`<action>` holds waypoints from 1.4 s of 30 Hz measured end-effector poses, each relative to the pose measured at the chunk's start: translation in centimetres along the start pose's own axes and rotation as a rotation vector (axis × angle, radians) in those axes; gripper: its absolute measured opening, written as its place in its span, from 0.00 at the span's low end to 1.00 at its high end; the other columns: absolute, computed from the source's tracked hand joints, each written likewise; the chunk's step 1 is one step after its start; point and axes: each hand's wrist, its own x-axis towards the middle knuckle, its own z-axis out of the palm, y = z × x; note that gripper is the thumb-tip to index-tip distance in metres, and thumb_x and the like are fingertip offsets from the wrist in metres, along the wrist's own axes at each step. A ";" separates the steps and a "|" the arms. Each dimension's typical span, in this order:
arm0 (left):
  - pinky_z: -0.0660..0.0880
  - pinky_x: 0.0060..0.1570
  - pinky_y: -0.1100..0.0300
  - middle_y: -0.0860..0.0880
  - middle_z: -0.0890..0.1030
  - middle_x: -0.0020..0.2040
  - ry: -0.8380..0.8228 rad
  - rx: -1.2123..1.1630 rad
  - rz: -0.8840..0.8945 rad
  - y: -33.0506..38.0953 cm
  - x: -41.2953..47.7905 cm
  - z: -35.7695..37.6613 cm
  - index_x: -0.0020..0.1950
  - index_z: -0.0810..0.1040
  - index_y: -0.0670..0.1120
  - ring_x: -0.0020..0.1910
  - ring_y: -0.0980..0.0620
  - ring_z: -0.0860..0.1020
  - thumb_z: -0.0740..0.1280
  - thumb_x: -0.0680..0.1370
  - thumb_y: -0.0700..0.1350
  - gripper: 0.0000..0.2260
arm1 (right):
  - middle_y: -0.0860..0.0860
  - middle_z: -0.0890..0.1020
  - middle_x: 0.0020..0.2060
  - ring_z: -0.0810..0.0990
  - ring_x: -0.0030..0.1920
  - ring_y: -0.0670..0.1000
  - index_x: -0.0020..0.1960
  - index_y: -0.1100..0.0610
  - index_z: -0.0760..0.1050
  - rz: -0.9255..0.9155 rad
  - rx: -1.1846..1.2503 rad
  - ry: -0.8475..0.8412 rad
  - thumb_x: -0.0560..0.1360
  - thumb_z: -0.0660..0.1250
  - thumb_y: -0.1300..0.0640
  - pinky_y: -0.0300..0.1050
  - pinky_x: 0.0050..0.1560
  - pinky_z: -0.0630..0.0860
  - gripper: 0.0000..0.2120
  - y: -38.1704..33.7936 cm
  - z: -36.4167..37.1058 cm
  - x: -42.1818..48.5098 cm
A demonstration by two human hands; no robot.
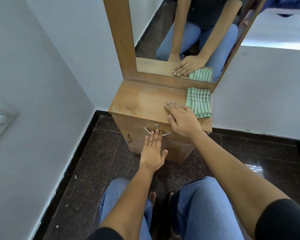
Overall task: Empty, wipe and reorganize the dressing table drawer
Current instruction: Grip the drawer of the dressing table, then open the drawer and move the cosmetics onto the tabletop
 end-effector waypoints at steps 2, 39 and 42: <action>0.30 0.73 0.55 0.46 0.40 0.80 -0.011 0.008 0.006 -0.1 -0.8 0.1 0.81 0.42 0.42 0.79 0.48 0.38 0.51 0.82 0.55 0.33 | 0.52 0.66 0.74 0.60 0.75 0.47 0.73 0.56 0.64 -0.032 0.022 -0.018 0.79 0.50 0.52 0.46 0.70 0.56 0.24 0.1 -0.3 -0.2; 0.54 0.75 0.54 0.47 0.57 0.80 0.205 -0.206 -0.176 -4.4 -10.9 -7.5 0.79 0.57 0.46 0.79 0.50 0.51 0.56 0.84 0.49 0.24 | 0.56 0.79 0.56 0.79 0.54 0.55 0.65 0.56 0.67 0.389 0.271 -0.368 0.74 0.68 0.58 0.51 0.55 0.77 0.21 -9.1 3.5 -14.8; 0.53 0.75 0.54 0.46 0.56 0.80 0.198 -0.150 -0.172 -5.1 -10.0 -8.3 0.80 0.55 0.46 0.79 0.49 0.51 0.55 0.84 0.51 0.25 | 0.56 0.79 0.55 0.79 0.53 0.55 0.64 0.55 0.67 0.413 0.230 -0.380 0.74 0.68 0.57 0.51 0.54 0.78 0.21 -9.2 3.7 -14.8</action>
